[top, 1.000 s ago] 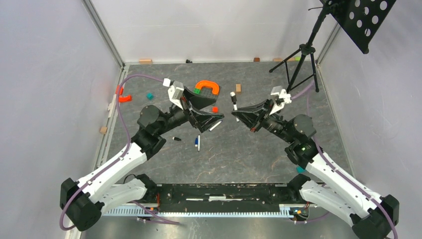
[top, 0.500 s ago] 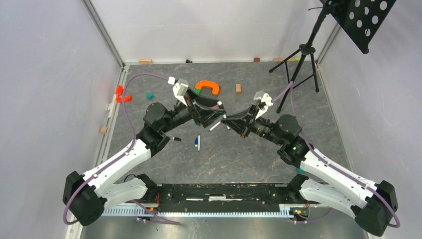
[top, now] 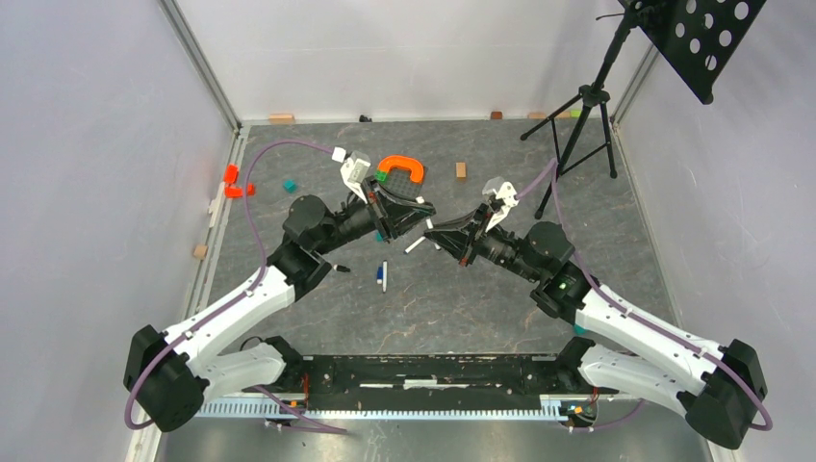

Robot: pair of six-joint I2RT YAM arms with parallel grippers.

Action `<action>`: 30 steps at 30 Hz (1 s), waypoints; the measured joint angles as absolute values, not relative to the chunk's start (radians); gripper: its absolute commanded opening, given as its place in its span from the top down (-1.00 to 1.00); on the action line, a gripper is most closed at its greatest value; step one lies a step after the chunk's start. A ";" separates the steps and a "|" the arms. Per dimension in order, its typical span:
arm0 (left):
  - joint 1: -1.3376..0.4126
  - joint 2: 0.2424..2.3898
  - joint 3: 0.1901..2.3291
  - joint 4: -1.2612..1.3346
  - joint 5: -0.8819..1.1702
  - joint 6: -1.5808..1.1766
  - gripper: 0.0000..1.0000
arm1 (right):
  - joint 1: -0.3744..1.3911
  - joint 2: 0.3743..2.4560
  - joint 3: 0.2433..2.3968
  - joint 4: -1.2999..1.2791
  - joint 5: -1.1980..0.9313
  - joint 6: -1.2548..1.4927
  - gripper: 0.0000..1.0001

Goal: Insert the pens into the pen caps

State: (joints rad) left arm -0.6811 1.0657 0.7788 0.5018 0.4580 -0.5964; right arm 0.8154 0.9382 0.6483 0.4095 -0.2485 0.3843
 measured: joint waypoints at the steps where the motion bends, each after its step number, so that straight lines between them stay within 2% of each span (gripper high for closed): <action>1: -0.681 1.066 0.780 0.504 0.459 -0.601 0.95 | 0.817 0.938 0.648 0.413 -0.242 0.384 1.00; 16: -0.665 1.098 0.786 0.747 0.650 -0.661 0.95 | 0.821 0.900 0.653 0.504 -0.294 0.421 1.00; 20: -0.665 1.100 0.786 0.852 0.718 -0.693 0.81 | 0.821 0.896 0.659 0.556 -0.364 0.459 1.00; 21: -0.665 1.100 0.786 0.877 0.735 -0.702 0.67 | 0.821 0.896 0.660 0.570 -0.384 0.469 1.00; 22: -0.665 1.102 0.786 0.899 0.747 -0.712 0.34 | 0.821 0.895 0.660 0.581 -0.399 0.477 1.00; 23: -0.665 1.103 0.786 0.917 0.761 -0.719 -0.06 | 0.821 0.896 0.661 0.589 -0.414 0.486 1.00; 24: -0.665 1.103 0.786 0.928 0.767 -0.722 -0.59 | 0.821 0.896 0.663 0.591 -0.422 0.491 1.00; 25: -0.665 1.104 0.786 0.933 0.774 -0.724 -0.90 | 0.822 0.896 0.666 0.596 -0.427 0.501 1.00; 26: -0.668 1.104 0.783 0.928 0.789 -0.723 -0.99 | 0.823 0.895 0.672 0.607 -0.429 0.504 1.00; 30: -0.673 1.069 0.772 0.791 0.751 -0.678 -0.99 | 0.822 0.867 0.700 0.600 -0.424 0.489 1.00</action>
